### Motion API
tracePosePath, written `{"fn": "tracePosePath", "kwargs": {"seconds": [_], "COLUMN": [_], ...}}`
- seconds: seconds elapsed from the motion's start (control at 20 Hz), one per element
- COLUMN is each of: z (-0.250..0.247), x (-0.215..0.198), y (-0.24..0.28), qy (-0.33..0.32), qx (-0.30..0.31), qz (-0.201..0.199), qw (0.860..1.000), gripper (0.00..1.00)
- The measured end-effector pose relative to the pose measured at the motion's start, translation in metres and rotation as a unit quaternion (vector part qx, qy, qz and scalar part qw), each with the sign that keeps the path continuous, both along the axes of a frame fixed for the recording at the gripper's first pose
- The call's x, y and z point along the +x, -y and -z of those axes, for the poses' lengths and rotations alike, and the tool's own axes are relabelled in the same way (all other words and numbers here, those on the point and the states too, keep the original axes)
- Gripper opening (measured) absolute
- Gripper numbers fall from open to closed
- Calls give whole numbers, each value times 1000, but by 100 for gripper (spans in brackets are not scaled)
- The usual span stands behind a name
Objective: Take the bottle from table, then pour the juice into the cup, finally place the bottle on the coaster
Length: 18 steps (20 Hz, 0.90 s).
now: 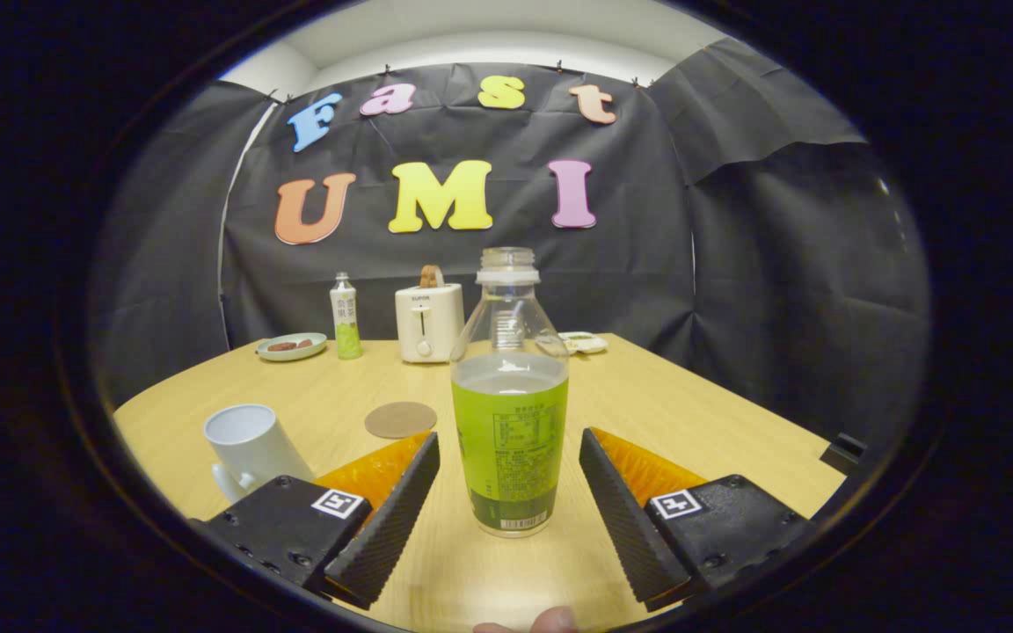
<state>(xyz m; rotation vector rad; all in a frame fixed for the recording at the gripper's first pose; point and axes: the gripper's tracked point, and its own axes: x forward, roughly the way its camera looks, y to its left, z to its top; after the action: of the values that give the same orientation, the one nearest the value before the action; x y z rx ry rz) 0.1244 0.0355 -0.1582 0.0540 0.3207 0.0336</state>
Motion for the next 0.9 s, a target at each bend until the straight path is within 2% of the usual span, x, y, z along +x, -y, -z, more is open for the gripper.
{"fn": "tracePosePath", "kwargs": {"seconds": [0.2, 0.45, 0.6, 0.75, 0.9], "z": [10, 10, 8, 3, -11], "x": [11, 18, 16, 10, 2], "y": [-3, -4, -9, -14, -13], "qy": [-30, -35, -40, -43, -37], "qx": [6, 9, 10, 17, -1], "qz": [5, 18, 18, 11, 8], "qw": [1000, 999, 999, 999, 999], "gripper": [100, 98, 82, 80, 78]}}
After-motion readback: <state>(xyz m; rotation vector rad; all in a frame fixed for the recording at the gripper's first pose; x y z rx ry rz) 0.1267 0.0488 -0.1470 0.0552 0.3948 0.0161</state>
